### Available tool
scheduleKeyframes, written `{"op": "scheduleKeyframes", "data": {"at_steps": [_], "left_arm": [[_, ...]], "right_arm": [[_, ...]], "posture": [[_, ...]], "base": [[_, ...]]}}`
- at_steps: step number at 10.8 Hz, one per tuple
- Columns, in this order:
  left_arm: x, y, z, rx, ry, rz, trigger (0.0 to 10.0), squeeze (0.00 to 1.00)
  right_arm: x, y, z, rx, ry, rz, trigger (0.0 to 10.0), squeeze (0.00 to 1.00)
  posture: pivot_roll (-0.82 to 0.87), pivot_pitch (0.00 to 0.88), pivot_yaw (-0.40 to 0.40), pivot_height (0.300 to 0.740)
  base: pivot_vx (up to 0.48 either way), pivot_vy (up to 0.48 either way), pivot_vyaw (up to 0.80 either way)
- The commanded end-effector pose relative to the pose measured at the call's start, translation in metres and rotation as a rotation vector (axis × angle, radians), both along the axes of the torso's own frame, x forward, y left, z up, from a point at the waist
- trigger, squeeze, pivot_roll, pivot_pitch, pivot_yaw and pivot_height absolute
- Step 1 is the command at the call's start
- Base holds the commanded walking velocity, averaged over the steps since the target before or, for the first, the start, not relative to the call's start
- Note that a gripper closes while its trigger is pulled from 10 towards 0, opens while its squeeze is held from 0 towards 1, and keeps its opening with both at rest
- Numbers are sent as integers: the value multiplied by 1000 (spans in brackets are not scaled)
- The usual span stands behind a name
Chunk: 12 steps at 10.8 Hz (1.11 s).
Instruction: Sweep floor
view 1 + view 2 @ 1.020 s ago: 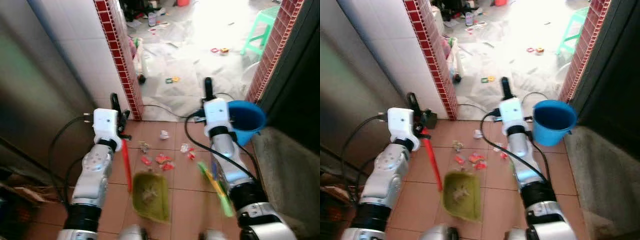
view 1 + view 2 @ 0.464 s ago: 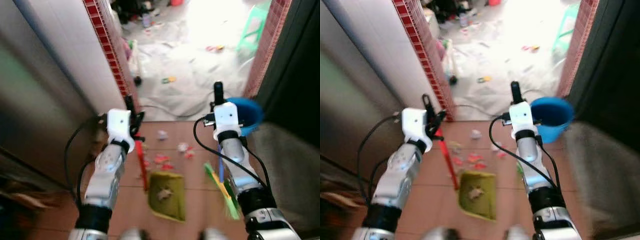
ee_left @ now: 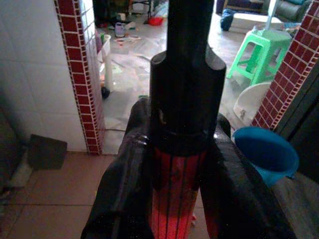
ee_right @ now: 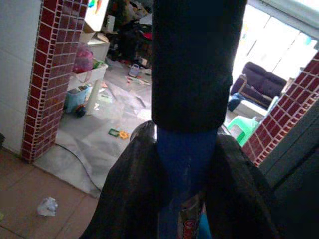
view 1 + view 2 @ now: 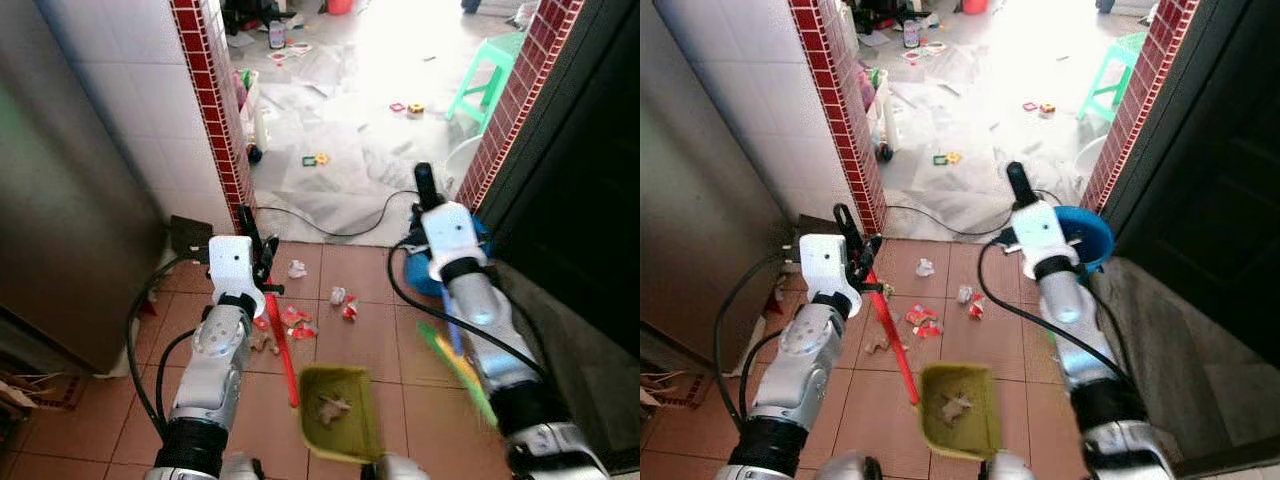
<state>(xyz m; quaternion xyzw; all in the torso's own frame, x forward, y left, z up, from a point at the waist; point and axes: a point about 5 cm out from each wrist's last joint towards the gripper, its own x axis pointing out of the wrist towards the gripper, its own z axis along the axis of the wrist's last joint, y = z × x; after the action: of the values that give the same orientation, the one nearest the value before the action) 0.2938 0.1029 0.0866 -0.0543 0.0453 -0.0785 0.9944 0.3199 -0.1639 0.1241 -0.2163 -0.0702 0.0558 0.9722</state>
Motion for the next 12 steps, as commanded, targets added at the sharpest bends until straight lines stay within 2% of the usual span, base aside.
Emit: {"op": "scheduleKeyframes", "data": {"at_steps": [1,4,5,7,9,10,12], "left_arm": [[4,-23,14,-68,-60,-58,10000,0],[14,-52,16,-116,-48,-157,10000,0],[19,-62,20,-130,-57,-188,10000,0],[27,-67,21,-132,-58,-205,10000,0],[30,-66,21,-132,-75,-198,10000,0],[31,-59,20,-119,-86,-183,10000,0],[29,-27,22,-76,-133,-101,10000,0]], "right_arm": [[-1,-7,15,-37,-57,-17,10000,0],[-9,-28,21,-51,-71,-87,10000,0],[-10,-31,21,-49,-68,-101,10000,0],[-11,-26,26,-73,-81,-76,10000,0],[-15,-29,23,-72,-64,-80,10000,0],[-14,-25,20,-62,-58,-78,10000,0],[-13,-14,18,-25,-63,-72,10000,0]], "posture": [[-263,0,55,740],[-375,0,112,740],[-394,0,110,740],[-417,0,96,740],[-390,0,81,740],[-355,0,80,740],[-294,0,80,740]], "base": [[0,0,0],[0,0,0],[0,0,0],[0,0,0],[0,0,0],[0,0,0],[0,0,0]]}}
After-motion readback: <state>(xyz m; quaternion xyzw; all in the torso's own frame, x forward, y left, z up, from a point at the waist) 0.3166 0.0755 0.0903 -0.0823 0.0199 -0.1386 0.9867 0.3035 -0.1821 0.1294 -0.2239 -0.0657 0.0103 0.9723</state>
